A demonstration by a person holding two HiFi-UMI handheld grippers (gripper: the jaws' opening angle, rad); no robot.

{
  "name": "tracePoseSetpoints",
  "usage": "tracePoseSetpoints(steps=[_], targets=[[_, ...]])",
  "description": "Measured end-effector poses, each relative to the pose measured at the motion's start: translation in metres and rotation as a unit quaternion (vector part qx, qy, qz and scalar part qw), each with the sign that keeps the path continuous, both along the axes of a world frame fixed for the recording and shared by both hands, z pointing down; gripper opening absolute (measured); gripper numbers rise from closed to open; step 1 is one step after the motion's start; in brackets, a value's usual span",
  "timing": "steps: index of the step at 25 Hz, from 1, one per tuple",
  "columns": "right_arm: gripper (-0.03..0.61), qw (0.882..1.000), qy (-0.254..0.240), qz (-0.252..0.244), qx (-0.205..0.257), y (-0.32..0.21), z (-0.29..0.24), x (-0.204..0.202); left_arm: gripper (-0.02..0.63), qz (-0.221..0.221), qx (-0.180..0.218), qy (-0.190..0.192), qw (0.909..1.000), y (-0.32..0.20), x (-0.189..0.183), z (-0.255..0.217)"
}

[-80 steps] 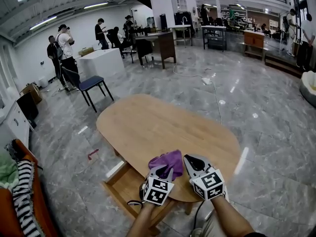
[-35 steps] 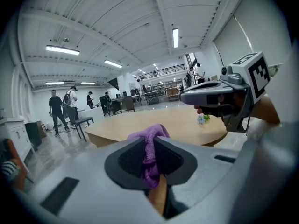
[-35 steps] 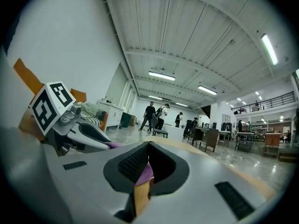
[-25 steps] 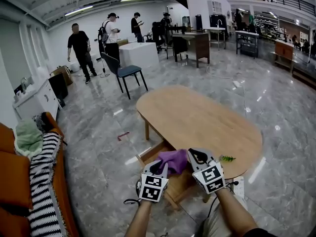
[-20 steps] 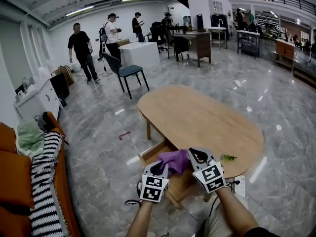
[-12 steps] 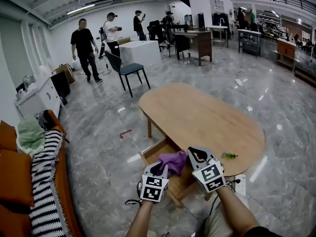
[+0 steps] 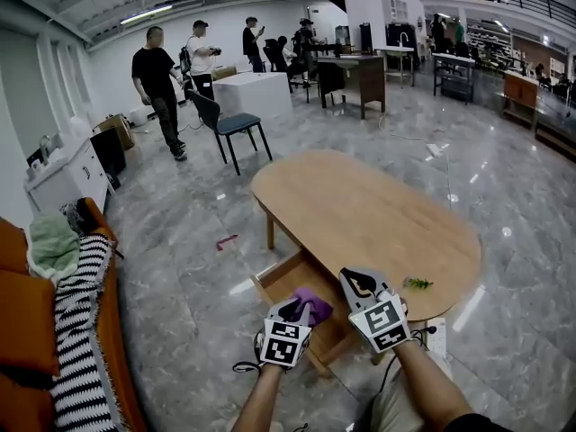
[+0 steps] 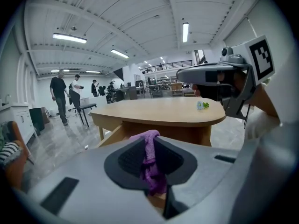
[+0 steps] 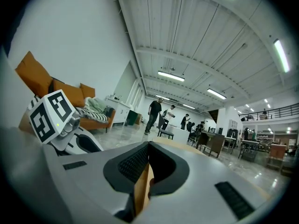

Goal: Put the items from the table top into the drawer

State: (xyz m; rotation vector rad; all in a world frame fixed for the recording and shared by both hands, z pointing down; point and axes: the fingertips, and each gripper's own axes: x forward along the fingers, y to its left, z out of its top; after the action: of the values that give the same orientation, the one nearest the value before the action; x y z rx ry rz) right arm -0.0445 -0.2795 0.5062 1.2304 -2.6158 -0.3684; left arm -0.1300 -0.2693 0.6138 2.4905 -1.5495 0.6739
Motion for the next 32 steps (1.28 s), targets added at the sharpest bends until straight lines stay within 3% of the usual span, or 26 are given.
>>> tracePoseSetpoints(steps=[15,19,25,32], targets=[[0.017,1.000,0.000,-0.006,0.007,0.004,-0.001,-0.001,0.065,0.012,-0.022,0.023,0.9994,-0.003,0.017,0.017],[0.017,1.000,0.000,-0.010,0.005,0.005,0.002,-0.007,0.120,0.014,-0.018,0.032,0.9992,-0.005,0.016,0.017],[0.017,1.000,0.005,-0.011,0.005,0.006,0.001,-0.004,0.297,0.005,0.007,0.069,0.9976,-0.012,0.017,0.005],[0.017,1.000,0.007,-0.010,0.005,0.007,0.002,-0.003,0.310,0.008,0.008,0.071,0.9974,-0.011,0.021,0.005]])
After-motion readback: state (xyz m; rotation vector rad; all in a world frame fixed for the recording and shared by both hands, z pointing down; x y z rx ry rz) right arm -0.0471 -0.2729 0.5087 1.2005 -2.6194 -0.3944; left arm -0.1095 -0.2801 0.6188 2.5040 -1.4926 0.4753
